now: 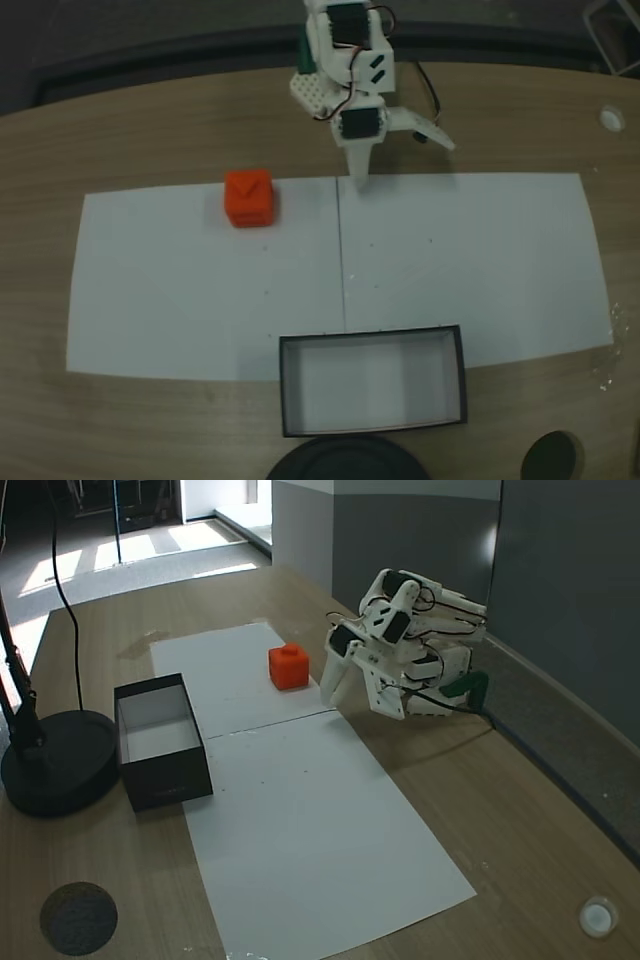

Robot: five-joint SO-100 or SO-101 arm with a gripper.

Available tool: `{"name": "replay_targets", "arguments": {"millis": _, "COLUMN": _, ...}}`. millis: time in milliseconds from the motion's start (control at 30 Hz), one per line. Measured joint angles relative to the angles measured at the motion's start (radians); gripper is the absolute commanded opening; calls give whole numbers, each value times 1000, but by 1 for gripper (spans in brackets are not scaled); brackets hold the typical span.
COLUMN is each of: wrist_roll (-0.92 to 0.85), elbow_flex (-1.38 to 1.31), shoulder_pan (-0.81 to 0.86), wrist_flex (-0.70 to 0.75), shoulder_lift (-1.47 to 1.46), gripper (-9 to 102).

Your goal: Grab a orange square and put it in the box.

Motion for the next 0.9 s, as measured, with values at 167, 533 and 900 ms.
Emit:
{"name": "replay_targets", "arguments": {"millis": 167, "wrist_roll": 0, "elbow_flex": 0, "shoulder_pan": 0, "wrist_flex": 0, "shoulder_lift": 0, "gripper": 6}}
{"name": "replay_targets", "arguments": {"millis": 533, "wrist_roll": -6, "elbow_flex": -98, "shoulder_pan": 103, "wrist_flex": -51, "shoulder_lift": 0, "gripper": 33}}
{"name": "replay_targets", "arguments": {"millis": 900, "wrist_roll": -158, "elbow_flex": -472, "shoulder_pan": 279, "wrist_flex": -31, "shoulder_lift": -319, "gripper": 40}}
